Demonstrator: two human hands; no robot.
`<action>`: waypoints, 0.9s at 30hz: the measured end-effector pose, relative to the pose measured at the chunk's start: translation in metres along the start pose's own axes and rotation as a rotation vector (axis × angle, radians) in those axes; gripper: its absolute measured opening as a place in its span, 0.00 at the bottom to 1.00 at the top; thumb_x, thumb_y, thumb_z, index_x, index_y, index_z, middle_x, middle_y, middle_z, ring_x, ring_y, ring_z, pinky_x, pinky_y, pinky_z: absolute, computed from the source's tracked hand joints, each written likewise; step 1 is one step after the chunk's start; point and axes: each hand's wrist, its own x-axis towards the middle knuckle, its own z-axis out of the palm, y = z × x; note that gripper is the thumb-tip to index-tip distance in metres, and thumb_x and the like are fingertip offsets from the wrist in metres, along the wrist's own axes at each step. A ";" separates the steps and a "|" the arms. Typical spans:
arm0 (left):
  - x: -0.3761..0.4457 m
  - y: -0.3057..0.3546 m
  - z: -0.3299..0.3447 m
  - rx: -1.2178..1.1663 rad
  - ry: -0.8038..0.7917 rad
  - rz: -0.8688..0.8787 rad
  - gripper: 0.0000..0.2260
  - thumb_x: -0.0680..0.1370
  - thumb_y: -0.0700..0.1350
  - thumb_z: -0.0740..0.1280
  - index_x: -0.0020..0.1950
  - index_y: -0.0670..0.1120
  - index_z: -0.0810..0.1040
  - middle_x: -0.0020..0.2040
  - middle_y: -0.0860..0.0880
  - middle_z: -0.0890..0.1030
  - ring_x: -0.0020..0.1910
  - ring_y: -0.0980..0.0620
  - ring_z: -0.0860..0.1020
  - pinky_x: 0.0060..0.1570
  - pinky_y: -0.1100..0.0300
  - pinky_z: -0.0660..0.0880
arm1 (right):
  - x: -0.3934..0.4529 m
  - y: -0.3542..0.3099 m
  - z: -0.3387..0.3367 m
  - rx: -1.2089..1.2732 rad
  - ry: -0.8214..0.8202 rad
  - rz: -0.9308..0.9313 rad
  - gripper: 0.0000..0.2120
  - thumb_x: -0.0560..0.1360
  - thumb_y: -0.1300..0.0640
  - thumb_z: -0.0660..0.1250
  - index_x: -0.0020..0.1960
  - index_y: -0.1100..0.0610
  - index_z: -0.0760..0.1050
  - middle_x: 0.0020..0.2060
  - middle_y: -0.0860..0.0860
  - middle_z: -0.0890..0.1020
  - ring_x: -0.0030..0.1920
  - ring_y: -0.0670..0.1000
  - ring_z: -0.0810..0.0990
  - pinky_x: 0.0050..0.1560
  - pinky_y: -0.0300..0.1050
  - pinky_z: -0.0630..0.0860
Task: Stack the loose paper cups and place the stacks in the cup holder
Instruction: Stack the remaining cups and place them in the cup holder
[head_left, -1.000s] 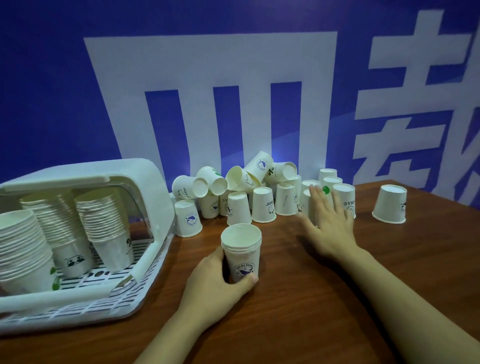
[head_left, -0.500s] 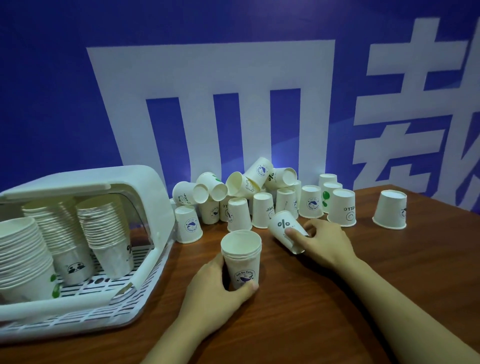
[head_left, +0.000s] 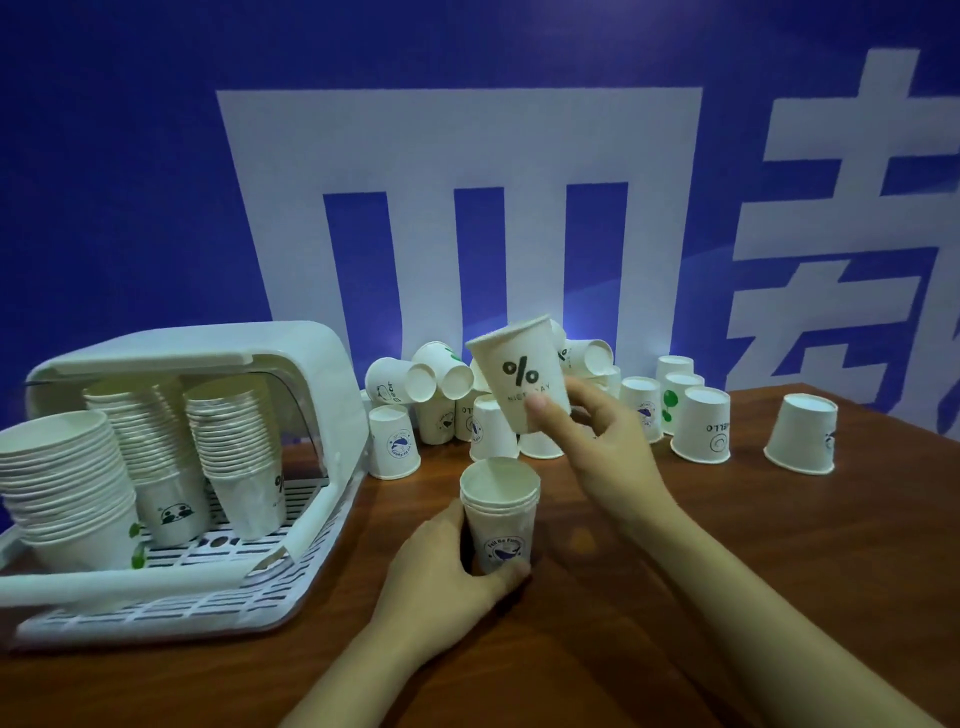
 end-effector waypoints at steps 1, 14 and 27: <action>0.000 0.000 0.000 -0.006 0.000 0.004 0.31 0.66 0.70 0.72 0.67 0.68 0.70 0.61 0.64 0.80 0.59 0.60 0.78 0.58 0.53 0.79 | -0.003 -0.002 0.004 -0.008 -0.021 -0.005 0.17 0.73 0.42 0.75 0.59 0.49 0.84 0.52 0.44 0.87 0.55 0.43 0.84 0.55 0.36 0.78; 0.001 -0.001 0.001 -0.014 -0.002 -0.035 0.27 0.67 0.68 0.74 0.63 0.61 0.75 0.57 0.61 0.82 0.55 0.60 0.80 0.56 0.52 0.80 | -0.026 0.044 0.027 -0.054 -0.035 0.072 0.29 0.63 0.35 0.77 0.60 0.41 0.74 0.55 0.46 0.83 0.54 0.50 0.85 0.55 0.63 0.81; 0.000 -0.002 0.002 -0.078 -0.003 -0.005 0.22 0.68 0.63 0.75 0.59 0.63 0.75 0.51 0.61 0.84 0.49 0.62 0.82 0.51 0.53 0.81 | -0.025 0.050 0.021 -0.525 -0.132 -0.506 0.33 0.80 0.43 0.61 0.82 0.43 0.54 0.79 0.45 0.64 0.80 0.47 0.61 0.75 0.58 0.63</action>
